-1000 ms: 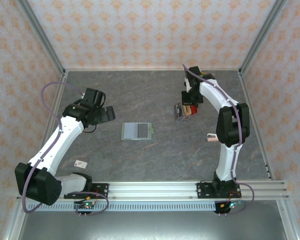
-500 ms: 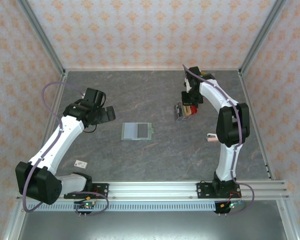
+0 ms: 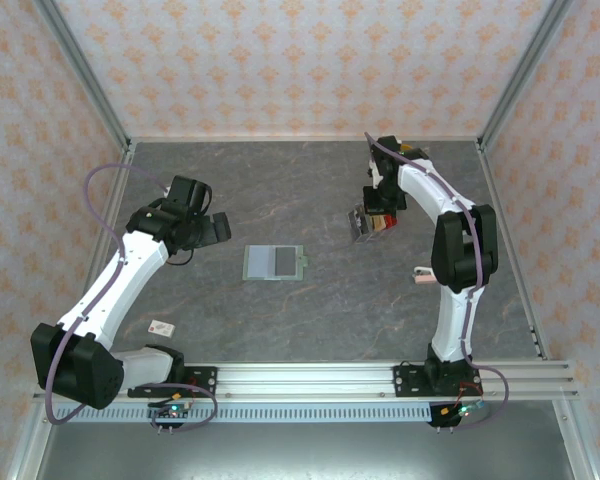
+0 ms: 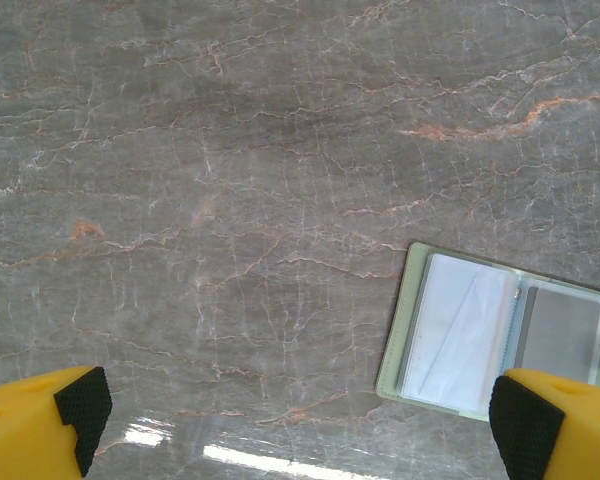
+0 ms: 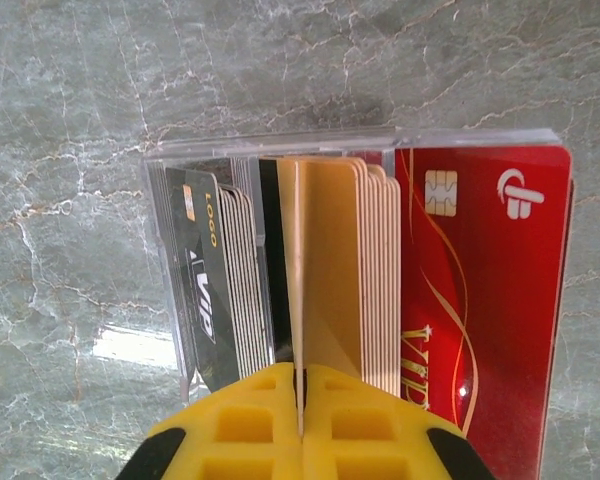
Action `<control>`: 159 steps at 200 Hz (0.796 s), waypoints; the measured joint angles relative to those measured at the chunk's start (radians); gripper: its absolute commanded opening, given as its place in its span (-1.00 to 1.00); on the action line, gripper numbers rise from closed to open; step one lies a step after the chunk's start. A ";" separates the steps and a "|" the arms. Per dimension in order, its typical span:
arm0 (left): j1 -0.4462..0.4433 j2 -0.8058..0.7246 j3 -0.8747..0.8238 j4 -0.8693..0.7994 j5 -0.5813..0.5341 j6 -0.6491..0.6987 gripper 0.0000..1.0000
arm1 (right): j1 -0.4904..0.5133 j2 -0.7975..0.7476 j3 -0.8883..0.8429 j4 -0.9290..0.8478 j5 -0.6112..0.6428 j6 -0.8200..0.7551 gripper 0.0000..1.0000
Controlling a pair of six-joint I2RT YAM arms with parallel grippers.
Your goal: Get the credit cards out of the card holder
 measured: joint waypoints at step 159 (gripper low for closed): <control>0.000 0.006 0.000 0.000 0.024 0.011 1.00 | 0.001 -0.176 -0.110 0.051 -0.003 0.093 -0.24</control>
